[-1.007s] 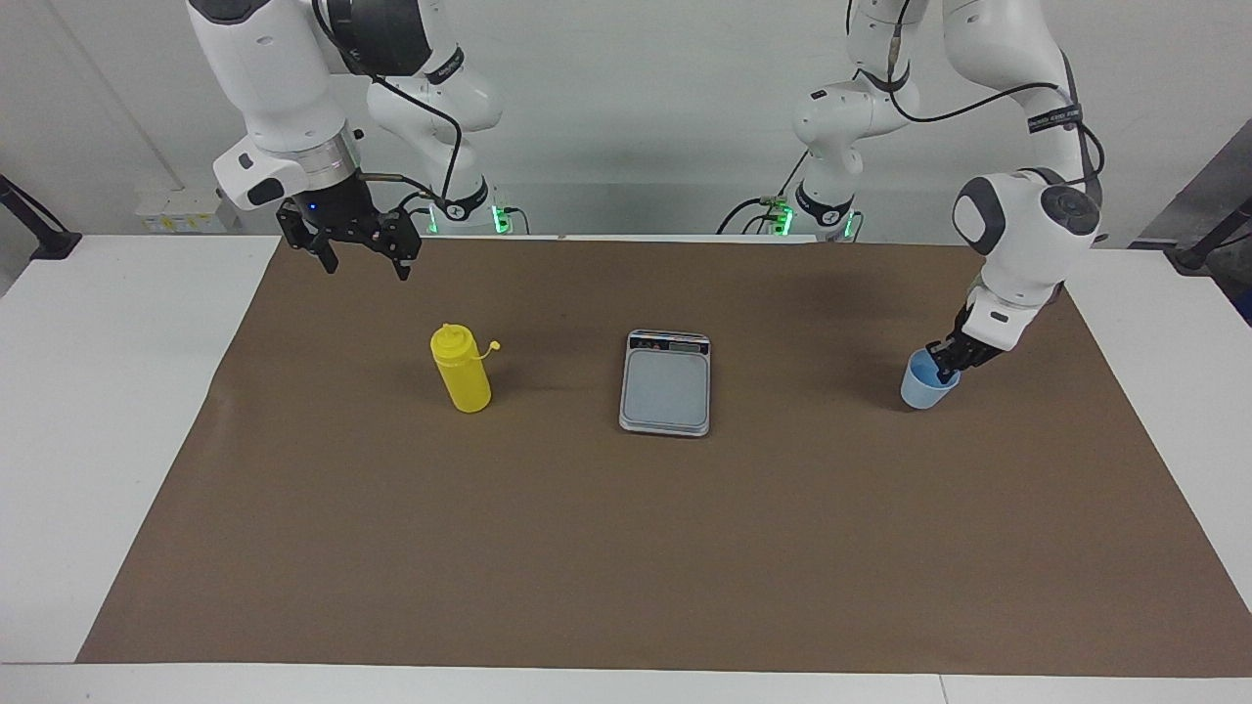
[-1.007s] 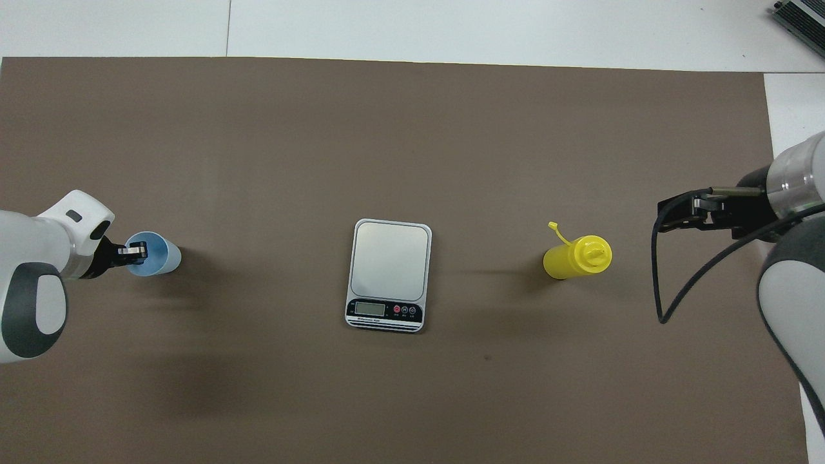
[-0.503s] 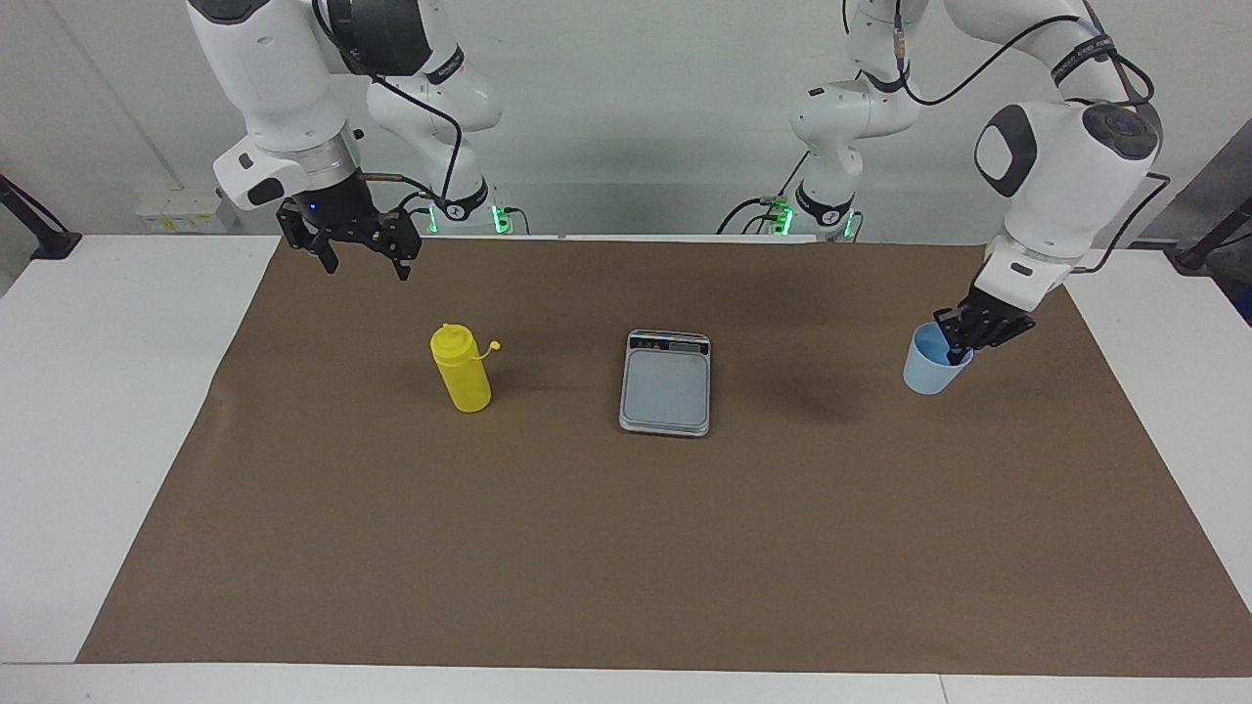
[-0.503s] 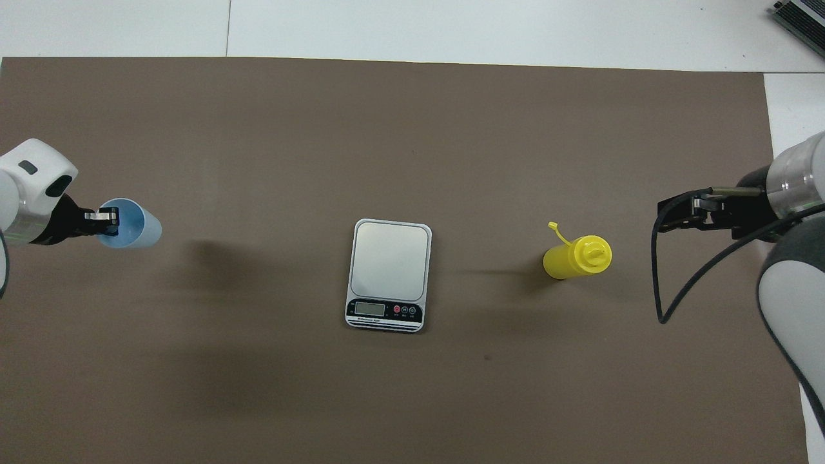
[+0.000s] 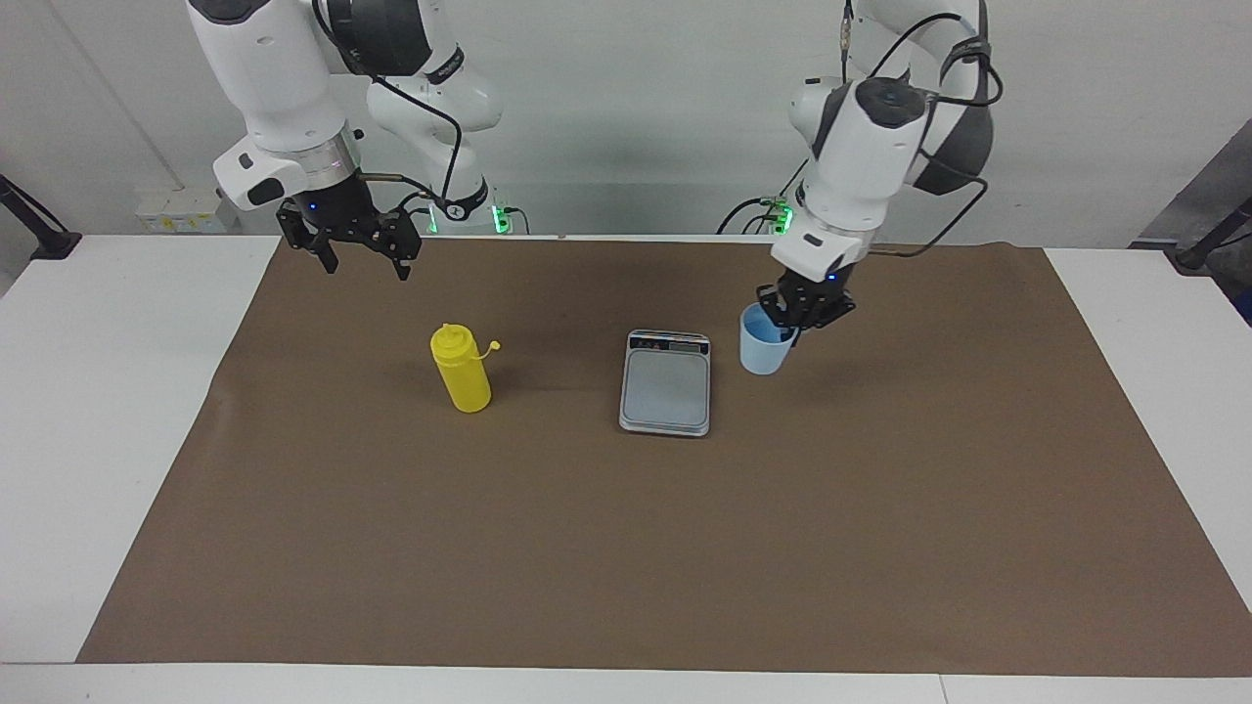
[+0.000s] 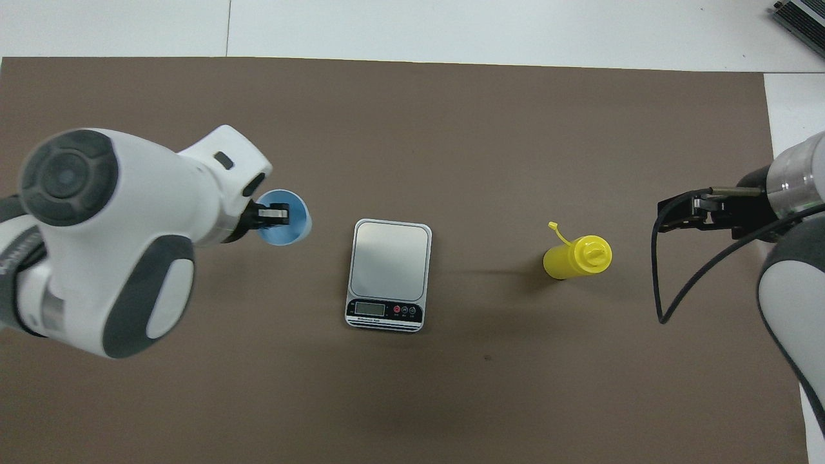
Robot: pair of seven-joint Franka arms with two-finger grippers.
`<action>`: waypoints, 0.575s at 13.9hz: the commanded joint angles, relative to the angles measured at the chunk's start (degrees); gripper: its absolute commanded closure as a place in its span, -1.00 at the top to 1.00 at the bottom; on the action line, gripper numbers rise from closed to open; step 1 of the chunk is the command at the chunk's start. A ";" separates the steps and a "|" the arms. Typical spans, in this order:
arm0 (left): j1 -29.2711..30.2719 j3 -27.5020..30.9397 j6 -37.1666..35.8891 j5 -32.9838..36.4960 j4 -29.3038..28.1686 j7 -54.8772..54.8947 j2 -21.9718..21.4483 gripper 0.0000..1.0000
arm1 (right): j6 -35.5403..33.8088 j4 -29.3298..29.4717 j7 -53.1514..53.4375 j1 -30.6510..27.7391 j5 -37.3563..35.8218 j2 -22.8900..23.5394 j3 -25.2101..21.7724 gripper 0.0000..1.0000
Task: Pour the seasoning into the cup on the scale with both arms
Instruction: 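Lift the blue cup with the left gripper and lower it onto the scale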
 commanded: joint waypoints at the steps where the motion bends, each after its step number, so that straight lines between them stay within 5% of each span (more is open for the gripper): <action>1: -5.04 1.26 5.03 1.59 0.18 -4.28 4.26 -1.00 | 0.20 -1.13 0.12 -0.67 1.08 -1.09 0.19 1.00; 8: -7.77 1.35 8.03 3.86 0.10 -4.81 9.62 -1.00 | 0.20 -1.13 0.03 -0.76 1.08 -1.09 0.19 1.00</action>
